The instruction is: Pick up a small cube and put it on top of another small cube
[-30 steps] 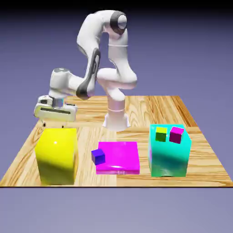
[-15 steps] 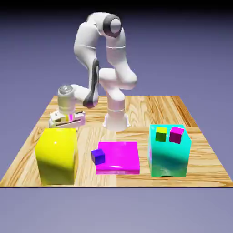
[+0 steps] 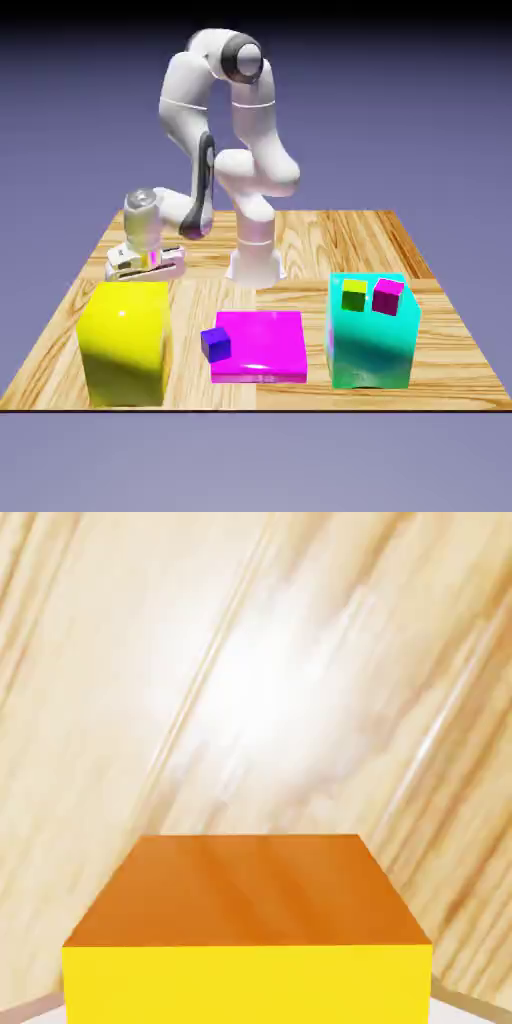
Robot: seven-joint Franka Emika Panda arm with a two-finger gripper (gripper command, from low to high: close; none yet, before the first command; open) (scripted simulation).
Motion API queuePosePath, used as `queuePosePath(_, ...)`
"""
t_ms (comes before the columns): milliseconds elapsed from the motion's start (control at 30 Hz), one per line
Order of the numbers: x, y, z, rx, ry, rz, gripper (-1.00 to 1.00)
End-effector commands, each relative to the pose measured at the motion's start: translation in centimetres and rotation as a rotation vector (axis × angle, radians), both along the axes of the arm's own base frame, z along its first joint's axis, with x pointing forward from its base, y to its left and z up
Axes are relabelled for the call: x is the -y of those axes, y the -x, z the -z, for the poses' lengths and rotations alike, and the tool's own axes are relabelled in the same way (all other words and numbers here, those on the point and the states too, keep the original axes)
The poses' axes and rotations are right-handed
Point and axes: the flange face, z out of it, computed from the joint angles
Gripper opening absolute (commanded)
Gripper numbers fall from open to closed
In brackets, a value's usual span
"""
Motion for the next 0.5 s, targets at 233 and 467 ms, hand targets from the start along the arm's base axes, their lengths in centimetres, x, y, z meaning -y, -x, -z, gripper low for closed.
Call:
queuePosePath(233,3.2,-7.8,-9.7,0.162,0.003,0.331,-1.0)
queuePosePath(467,1.1,-13.5,-16.1,0.194,-0.155,0.63,-1.0)
